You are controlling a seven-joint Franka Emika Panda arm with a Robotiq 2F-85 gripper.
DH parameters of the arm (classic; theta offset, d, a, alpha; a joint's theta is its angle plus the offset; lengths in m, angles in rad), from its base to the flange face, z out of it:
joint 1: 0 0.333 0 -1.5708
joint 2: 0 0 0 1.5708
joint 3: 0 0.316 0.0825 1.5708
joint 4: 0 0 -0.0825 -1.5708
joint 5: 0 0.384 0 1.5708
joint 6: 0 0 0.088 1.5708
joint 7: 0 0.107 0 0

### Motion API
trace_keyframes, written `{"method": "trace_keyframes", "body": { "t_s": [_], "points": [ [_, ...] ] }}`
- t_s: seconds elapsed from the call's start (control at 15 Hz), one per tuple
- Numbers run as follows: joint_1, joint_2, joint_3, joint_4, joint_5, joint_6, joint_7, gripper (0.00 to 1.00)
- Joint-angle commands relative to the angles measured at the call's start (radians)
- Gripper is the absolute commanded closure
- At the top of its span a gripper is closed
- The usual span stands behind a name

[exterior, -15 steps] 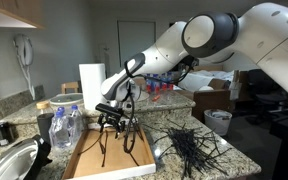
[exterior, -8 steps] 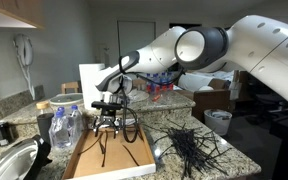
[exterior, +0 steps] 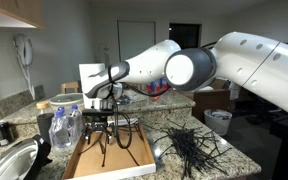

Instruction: Remove some zip-ties from the box and place them on the counter

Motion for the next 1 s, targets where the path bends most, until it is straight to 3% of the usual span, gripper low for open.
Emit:
{"method": "trace_keyframes", "body": {
  "t_s": [0.0, 0.27, 0.73, 0.8, 0.93],
  "points": [
    [0.042, 0.035, -0.05, 0.085, -0.081, -0.021, -0.011, 0.0],
    [0.059, 0.046, -0.085, 0.117, -0.131, -0.008, -0.009, 0.0],
    [0.058, 0.072, -0.098, 0.093, -0.123, 0.107, 0.004, 0.0],
    [0.06, 0.074, -0.1, 0.093, -0.125, 0.116, 0.005, 0.17],
    [0.066, 0.07, -0.106, 0.098, -0.135, 0.127, 0.002, 0.32]
  ]
}}
